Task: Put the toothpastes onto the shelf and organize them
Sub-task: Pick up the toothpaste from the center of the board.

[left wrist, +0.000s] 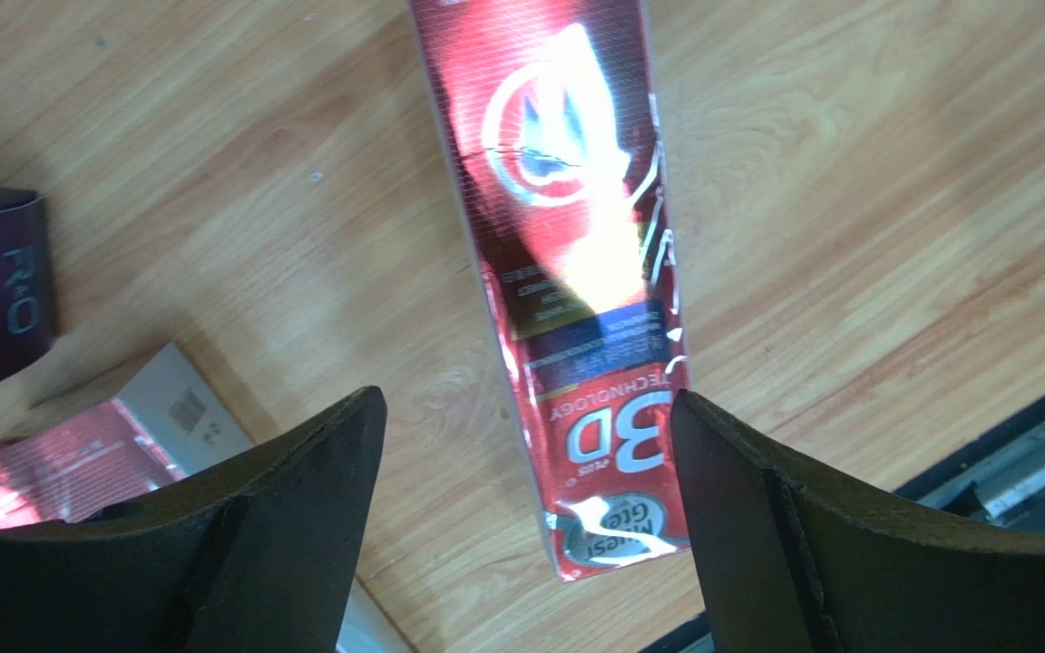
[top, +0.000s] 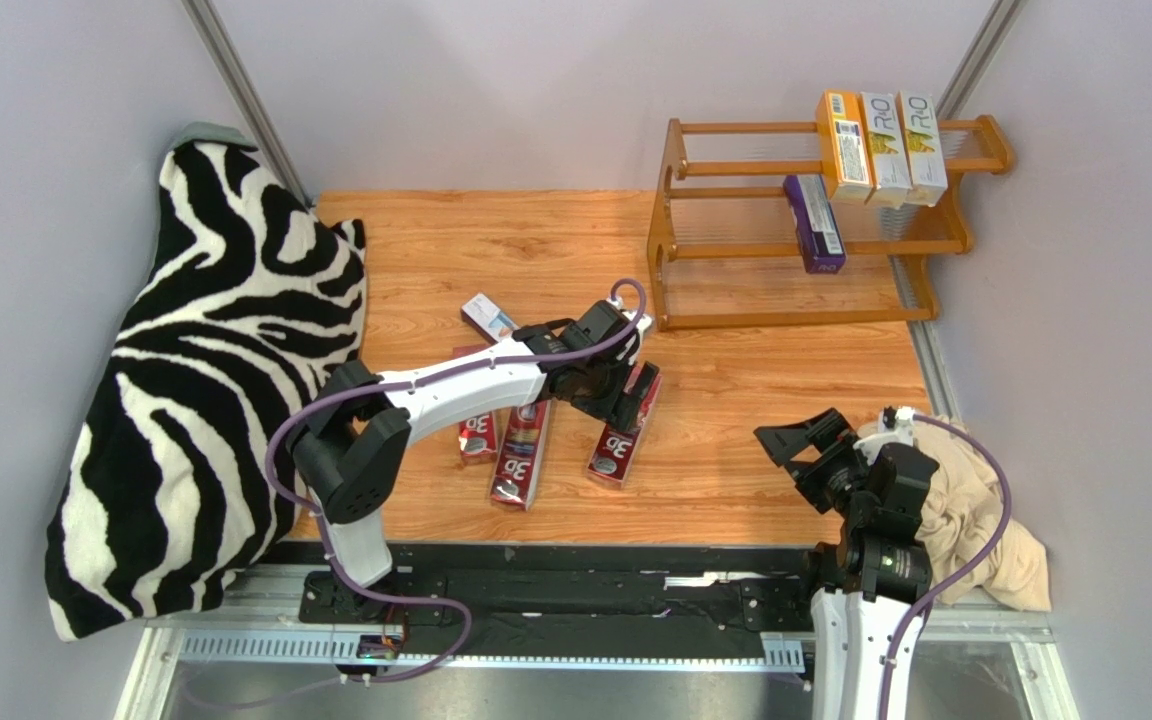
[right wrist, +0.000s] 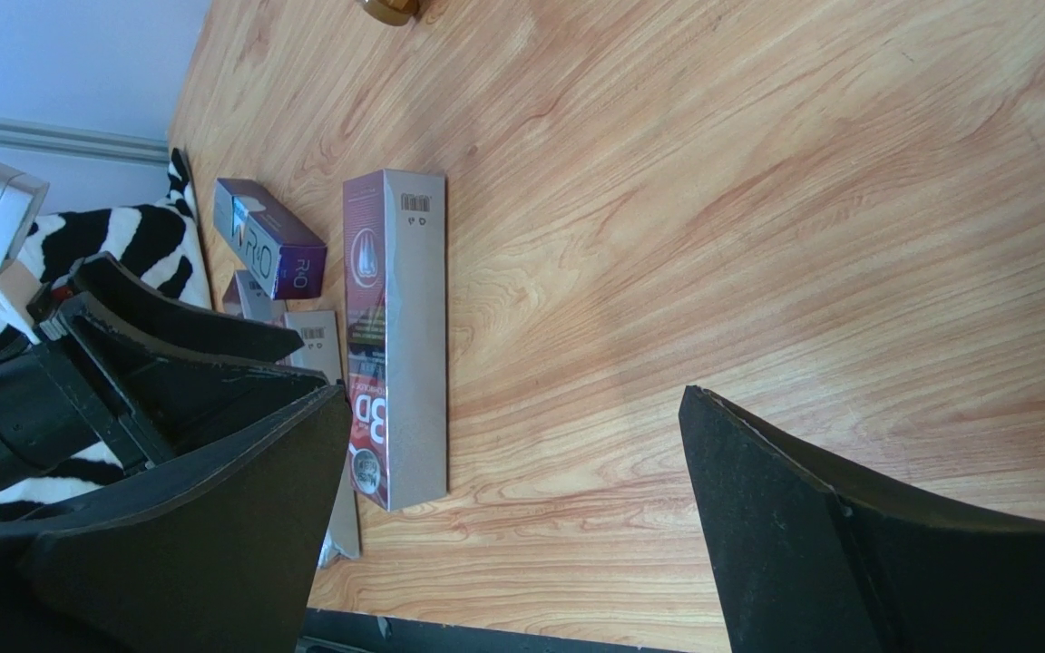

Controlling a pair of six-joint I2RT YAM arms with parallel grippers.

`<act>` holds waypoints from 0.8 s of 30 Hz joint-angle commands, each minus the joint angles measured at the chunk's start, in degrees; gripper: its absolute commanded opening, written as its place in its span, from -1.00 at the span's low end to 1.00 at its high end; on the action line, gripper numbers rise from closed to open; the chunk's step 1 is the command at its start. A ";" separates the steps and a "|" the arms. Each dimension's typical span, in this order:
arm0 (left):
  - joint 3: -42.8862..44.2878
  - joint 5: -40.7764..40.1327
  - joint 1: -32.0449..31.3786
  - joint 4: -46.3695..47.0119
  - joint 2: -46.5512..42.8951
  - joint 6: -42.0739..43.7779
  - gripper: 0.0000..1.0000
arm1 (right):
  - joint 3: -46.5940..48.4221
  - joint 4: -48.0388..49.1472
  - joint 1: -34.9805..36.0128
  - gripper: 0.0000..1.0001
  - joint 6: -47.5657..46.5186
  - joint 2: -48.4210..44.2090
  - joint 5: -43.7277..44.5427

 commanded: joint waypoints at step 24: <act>9.75 4.37 27.32 -4.67 6.90 -14.63 0.76 | -1.90 1.11 0.30 0.91 -2.15 -0.84 -6.07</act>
